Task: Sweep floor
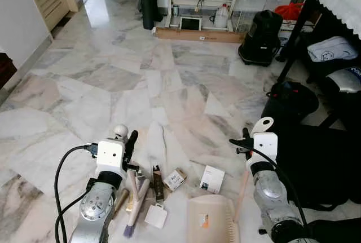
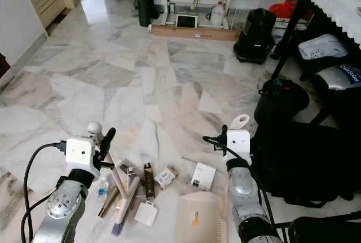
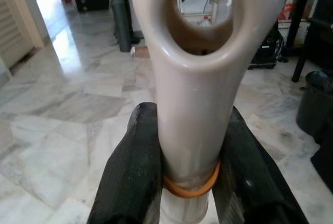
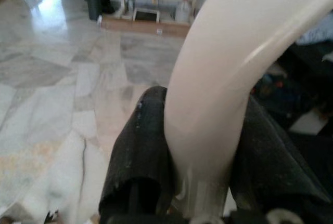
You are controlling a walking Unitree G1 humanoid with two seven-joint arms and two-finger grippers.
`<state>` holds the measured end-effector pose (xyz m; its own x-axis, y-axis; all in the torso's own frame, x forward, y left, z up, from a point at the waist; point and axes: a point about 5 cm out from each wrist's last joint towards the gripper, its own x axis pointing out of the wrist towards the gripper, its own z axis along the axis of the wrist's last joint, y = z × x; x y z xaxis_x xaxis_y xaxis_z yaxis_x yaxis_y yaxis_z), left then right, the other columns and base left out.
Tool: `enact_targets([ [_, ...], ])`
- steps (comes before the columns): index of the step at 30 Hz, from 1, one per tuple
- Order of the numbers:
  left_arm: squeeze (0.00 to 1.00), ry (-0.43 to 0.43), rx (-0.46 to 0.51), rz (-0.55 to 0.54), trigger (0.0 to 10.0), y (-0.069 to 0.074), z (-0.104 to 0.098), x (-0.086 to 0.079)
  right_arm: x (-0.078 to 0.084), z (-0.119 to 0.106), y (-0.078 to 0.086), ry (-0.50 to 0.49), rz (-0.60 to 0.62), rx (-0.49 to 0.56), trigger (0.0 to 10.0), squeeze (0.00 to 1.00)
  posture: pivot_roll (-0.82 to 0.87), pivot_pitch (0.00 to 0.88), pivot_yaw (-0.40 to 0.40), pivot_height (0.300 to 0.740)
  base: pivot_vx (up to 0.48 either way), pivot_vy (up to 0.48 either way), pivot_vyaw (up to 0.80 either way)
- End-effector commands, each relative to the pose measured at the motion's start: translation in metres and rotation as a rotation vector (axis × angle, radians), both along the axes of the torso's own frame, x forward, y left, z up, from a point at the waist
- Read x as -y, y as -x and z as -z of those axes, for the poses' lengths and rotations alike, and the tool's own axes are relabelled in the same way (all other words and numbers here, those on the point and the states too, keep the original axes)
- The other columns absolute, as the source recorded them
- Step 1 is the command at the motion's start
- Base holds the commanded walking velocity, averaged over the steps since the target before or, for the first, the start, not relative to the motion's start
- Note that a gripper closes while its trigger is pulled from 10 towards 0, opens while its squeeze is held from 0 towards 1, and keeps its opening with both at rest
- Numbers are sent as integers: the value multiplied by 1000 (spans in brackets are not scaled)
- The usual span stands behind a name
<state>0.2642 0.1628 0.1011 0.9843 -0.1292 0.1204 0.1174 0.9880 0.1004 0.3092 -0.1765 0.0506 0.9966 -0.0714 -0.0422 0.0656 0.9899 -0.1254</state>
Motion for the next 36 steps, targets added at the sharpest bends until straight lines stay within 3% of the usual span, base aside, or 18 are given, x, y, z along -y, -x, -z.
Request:
enact_targets([
  [1,0,18,7,2,10000,-2,-4,-3,1,4,1,-27,14,-21,10000,0,140,131,-33,740,0,0,0],
  [9,0,1,-19,14,10000,-3,-2,-6,-4,8,0,-38,3,-42,10000,0,144,138,-27,740,0,0,0],
  [18,0,-42,-119,64,10000,3,11,-10,-10,8,-1,-40,-10,-38,10000,0,155,142,-19,740,0,0,0],
  [30,0,-97,-70,15,10000,8,-7,-29,-16,-3,-8,-59,-17,29,10000,0,172,142,-12,740,0,0,0],
  [36,0,-100,-96,37,10000,9,-7,-29,-17,-1,-7,-59,-21,21,10000,0,174,143,-10,740,0,0,0],
])
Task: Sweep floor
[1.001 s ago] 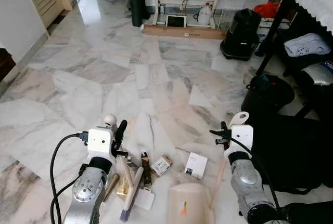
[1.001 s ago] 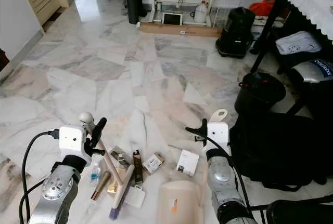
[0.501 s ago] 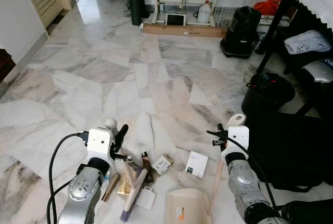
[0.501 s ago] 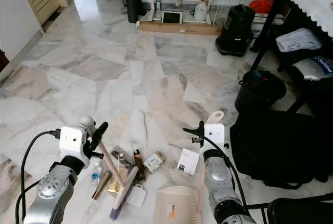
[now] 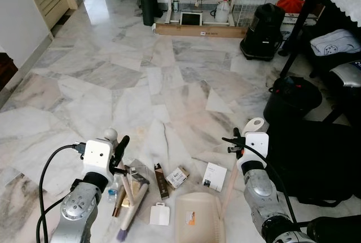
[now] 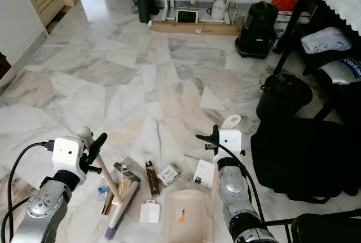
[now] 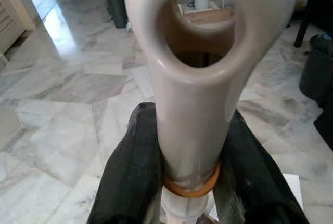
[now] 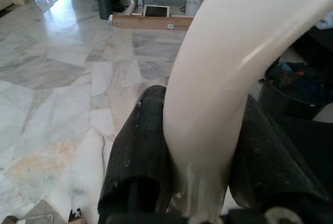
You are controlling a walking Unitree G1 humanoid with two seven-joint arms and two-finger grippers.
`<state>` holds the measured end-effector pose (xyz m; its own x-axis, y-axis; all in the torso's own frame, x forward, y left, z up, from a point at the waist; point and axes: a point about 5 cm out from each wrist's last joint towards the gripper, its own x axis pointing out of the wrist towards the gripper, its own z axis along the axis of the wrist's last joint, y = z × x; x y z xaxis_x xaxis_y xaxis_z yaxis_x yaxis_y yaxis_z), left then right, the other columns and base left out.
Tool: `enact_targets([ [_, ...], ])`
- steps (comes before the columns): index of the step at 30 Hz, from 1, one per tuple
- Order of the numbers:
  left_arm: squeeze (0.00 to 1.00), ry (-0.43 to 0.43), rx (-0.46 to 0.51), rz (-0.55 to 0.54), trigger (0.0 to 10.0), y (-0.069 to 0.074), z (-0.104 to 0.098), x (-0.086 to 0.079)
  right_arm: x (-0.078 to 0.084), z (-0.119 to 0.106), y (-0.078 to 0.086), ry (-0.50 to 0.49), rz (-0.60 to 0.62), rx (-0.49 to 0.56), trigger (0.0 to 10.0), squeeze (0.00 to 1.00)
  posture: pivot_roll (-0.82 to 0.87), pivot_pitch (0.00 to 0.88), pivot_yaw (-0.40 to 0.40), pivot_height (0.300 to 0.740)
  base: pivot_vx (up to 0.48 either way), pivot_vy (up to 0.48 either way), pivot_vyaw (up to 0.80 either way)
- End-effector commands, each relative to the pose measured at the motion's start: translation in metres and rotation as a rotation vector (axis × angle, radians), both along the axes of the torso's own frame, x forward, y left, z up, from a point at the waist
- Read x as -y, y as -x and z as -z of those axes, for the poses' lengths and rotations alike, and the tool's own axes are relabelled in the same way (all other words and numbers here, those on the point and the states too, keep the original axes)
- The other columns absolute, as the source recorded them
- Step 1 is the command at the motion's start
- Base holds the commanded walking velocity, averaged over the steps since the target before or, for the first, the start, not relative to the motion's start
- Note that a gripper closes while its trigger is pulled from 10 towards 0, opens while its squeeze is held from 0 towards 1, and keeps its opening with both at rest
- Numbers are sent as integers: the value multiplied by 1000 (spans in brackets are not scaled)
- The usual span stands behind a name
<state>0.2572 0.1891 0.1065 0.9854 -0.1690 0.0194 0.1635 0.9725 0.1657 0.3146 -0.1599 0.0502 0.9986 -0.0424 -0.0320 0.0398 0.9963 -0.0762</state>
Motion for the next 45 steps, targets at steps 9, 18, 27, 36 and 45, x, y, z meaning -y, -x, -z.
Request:
enact_targets([
  [9,0,-9,-114,37,10000,4,15,4,1,2,1,-1,11,-10,10000,0,170,148,-9,740,0,0,0],
  [18,0,32,-181,29,10000,2,24,3,-2,5,2,20,2,-16,10000,0,166,155,-6,740,0,0,0],
  [27,0,97,-201,21,10000,-4,23,-2,-9,11,7,46,-22,-37,10000,0,171,161,2,740,0,0,0],
  [36,0,119,-219,39,10000,-4,22,-3,-18,19,12,79,-64,-63,10000,0,178,169,6,740,0,0,0],
  [45,0,244,-219,72,10000,-7,15,-2,-22,20,13,82,-72,-66,10000,0,178,170,11,740,0,0,0],
])
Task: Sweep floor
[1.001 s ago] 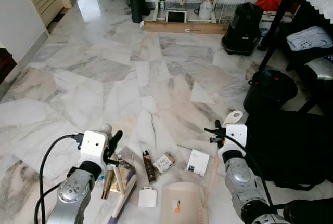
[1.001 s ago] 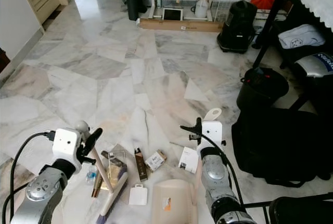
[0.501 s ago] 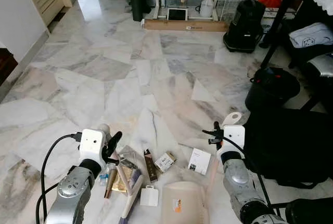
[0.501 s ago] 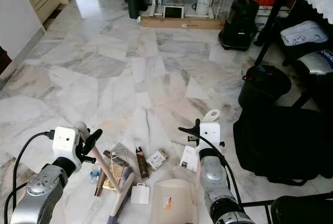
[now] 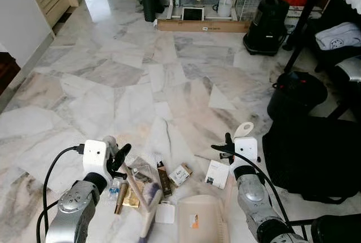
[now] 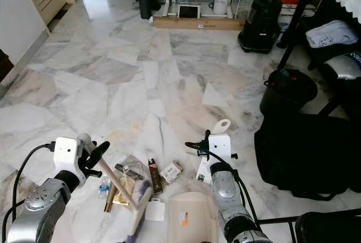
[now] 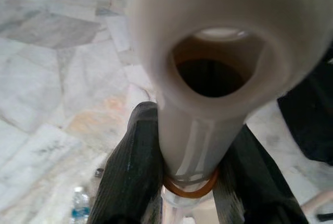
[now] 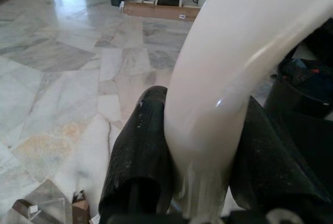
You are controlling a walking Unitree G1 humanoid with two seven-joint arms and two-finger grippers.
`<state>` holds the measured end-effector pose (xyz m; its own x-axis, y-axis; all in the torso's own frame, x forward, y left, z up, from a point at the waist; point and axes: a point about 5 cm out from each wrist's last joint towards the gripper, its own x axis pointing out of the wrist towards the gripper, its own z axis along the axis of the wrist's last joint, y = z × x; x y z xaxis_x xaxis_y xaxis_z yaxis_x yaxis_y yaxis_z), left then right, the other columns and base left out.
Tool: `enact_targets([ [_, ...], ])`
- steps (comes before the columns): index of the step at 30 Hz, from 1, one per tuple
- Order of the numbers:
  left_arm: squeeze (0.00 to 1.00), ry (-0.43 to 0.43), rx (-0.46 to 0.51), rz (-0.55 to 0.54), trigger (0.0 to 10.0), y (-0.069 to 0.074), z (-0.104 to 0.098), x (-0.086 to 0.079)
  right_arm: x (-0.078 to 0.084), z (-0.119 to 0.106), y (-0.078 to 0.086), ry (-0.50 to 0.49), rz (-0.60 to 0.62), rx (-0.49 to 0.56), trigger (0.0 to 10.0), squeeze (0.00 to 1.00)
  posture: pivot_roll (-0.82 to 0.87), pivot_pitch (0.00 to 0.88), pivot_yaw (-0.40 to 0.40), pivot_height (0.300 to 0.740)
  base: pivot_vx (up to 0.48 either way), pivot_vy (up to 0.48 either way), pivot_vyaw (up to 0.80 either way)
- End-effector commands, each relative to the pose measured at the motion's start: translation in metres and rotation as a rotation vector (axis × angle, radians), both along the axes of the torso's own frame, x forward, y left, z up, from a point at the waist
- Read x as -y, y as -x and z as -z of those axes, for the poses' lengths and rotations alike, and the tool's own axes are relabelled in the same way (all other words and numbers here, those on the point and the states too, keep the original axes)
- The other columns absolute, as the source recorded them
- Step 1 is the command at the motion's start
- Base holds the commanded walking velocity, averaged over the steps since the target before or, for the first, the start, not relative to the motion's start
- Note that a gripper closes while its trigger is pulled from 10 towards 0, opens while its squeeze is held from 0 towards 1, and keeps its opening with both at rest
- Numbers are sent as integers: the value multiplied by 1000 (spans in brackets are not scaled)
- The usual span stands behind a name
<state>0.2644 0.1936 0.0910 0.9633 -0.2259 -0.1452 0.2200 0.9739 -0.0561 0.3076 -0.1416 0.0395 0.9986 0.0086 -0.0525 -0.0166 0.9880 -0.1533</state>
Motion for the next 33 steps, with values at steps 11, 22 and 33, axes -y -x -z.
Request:
enact_targets([
  [11,0,311,72,-21,10000,-8,-27,1,-4,7,4,1,-15,-35,10000,0,178,163,8,740,0,0,0],
  [22,0,156,256,-61,10000,-9,-60,1,2,-1,0,-37,10,6,10000,0,176,154,6,740,0,0,0],
  [33,0,-50,425,-151,10000,-11,-77,4,24,-29,-6,-90,41,161,10000,0,159,132,1,740,0,0,0],
])
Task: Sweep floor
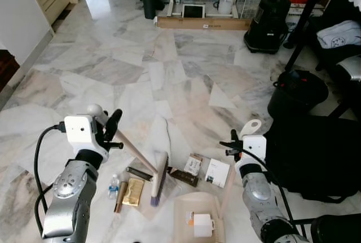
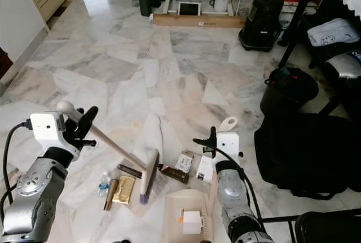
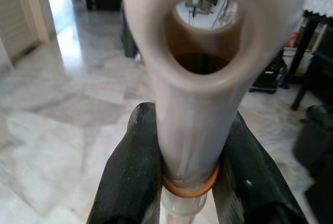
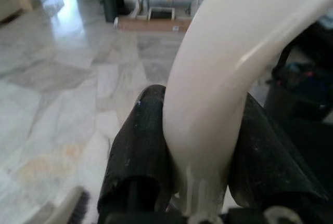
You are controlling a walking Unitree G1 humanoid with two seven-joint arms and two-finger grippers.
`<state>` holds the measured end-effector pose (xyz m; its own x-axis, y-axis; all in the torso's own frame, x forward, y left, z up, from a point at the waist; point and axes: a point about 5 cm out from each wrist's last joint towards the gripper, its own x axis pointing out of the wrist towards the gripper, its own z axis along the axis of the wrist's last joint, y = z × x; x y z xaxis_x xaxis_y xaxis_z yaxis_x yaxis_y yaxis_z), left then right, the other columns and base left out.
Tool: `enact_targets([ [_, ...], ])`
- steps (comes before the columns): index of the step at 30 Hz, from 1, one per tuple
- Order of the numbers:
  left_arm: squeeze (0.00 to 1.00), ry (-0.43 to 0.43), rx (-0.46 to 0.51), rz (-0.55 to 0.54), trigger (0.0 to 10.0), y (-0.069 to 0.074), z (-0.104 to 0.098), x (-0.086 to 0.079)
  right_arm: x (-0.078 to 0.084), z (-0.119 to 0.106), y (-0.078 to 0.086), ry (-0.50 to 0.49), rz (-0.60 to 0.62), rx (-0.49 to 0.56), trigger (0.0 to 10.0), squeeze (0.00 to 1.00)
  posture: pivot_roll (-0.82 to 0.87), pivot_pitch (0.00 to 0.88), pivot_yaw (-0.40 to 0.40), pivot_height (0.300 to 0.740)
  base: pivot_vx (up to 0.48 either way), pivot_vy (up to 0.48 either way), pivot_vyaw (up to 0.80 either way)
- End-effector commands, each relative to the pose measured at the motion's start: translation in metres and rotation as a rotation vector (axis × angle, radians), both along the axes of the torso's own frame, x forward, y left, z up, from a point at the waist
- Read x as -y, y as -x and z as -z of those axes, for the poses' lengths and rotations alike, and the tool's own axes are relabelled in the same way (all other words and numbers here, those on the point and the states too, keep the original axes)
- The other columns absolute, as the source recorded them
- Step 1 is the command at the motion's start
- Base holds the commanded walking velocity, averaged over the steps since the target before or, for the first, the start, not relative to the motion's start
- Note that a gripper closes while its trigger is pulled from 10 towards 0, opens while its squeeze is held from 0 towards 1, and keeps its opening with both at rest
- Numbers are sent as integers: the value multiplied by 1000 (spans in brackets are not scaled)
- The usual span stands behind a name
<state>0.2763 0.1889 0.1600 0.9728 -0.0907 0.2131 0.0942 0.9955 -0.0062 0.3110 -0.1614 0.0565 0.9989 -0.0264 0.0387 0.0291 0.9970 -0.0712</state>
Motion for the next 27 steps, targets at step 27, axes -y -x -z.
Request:
enact_targets([
  [27,0,-178,51,3,10000,4,19,22,3,-72,1,-107,3,264,10000,0,134,51,-13,740,0,0,0],
])
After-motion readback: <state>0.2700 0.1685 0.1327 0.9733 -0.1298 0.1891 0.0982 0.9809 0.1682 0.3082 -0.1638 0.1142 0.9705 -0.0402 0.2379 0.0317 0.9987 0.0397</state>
